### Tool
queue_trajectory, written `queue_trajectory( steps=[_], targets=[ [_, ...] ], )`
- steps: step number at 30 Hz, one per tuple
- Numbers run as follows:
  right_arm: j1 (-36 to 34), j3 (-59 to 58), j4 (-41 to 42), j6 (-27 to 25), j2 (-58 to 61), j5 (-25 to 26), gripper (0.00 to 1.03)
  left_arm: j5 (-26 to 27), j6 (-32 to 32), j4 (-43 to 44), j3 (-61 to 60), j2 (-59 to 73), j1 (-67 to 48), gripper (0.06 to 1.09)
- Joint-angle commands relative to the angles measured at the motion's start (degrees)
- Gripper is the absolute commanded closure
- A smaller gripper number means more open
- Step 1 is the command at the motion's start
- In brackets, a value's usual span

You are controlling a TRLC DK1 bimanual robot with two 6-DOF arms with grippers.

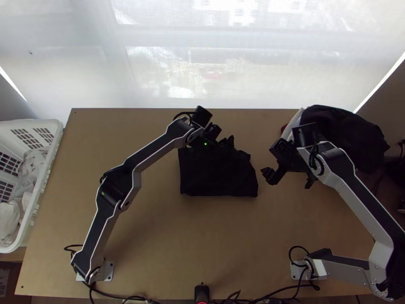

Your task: Fold the t-shirt

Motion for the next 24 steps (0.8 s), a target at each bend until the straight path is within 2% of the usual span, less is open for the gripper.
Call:
queue_trajectory(
  steps=[1,3,4,5,8,11,15,19,21,24],
  targets=[
    [-0.2,-0.9,-0.1,0.0,0.1,0.0,0.04,0.0,-0.7,0.3,3.3,4.3,-1.5,1.05],
    [-0.2,-1.1,-0.1,0.0,0.1,0.0,0.04,0.0,-0.7,0.2,3.9,5.7,-1.9,1.05],
    [-0.2,-1.3,-0.1,0.0,0.1,0.0,0.04,0.0,-0.8,0.2,4.2,6.4,-2.0,1.01],
    [-0.2,-1.4,-0.2,0.0,0.1,0.0,0.04,0.1,-0.7,0.1,4.3,6.8,-2.0,0.84],
    [-0.2,-2.0,-0.1,0.0,0.2,0.0,0.04,0.4,-0.8,-0.1,5.3,7.0,-2.3,0.09],
    [-0.2,-2.4,-0.1,0.0,0.8,0.0,0.04,0.6,-0.2,-1.3,5.3,3.9,-1.9,0.1],
    [0.9,-2.1,1.0,-0.7,1.7,0.1,0.04,2.6,1.7,-7.5,5.4,-3.3,2.7,0.1],
    [2.5,0.3,3.9,-1.7,5.2,0.1,0.04,4.1,7.3,-17.3,4.1,-9.6,10.3,0.1],
    [4.0,3.4,5.4,-1.6,8.3,0.1,0.04,4.1,13.4,-23.2,1.5,-11.1,13.6,0.1],
    [7.8,9.8,7.8,-1.0,14.5,0.1,0.04,4.1,16.3,-21.9,-9.9,-14.0,17.7,0.1]
  ],
)
